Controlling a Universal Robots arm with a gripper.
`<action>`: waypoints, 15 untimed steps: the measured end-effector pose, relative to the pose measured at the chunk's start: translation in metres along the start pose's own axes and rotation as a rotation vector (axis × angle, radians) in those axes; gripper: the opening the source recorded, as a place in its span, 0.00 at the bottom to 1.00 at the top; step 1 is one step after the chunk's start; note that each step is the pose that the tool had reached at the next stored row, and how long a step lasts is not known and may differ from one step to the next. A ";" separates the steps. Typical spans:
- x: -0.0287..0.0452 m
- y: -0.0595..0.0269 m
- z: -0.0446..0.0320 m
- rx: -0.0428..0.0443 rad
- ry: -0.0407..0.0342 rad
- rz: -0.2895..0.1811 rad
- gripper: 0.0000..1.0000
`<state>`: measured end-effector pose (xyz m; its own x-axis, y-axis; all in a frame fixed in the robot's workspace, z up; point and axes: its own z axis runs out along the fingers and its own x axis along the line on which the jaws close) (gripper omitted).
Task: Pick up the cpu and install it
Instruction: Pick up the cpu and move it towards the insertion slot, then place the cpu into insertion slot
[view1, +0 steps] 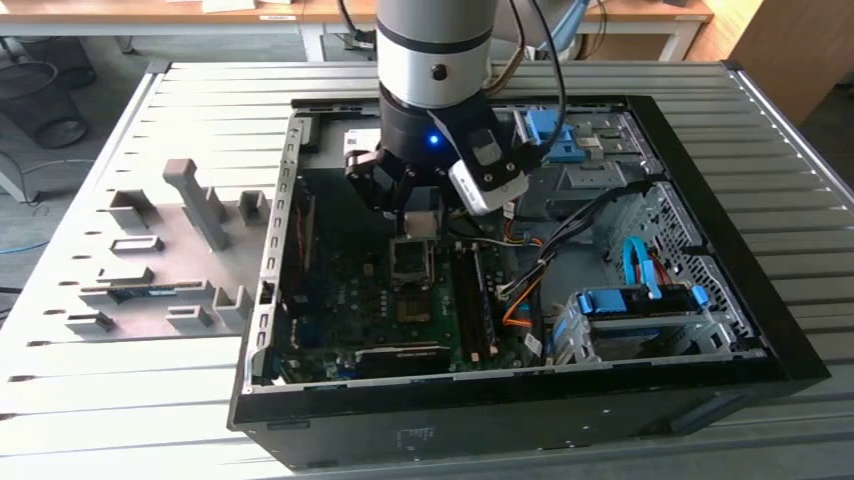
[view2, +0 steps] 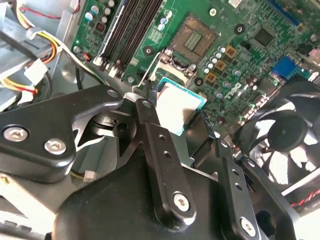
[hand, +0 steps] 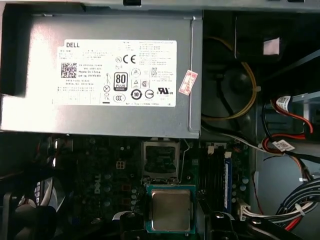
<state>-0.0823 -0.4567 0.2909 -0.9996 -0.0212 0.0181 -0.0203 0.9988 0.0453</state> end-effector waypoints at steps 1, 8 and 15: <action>0.0000 -0.0015 0.0014 0.0006 0.0000 0.000 0.47; 0.0000 -0.0059 0.0110 0.0020 0.0000 0.000 0.47; 0.0000 -0.0069 0.0144 0.0021 0.0000 0.000 0.47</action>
<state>-0.0824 -0.4630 0.2762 -0.9996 -0.0211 0.0181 -0.0203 0.9989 0.0432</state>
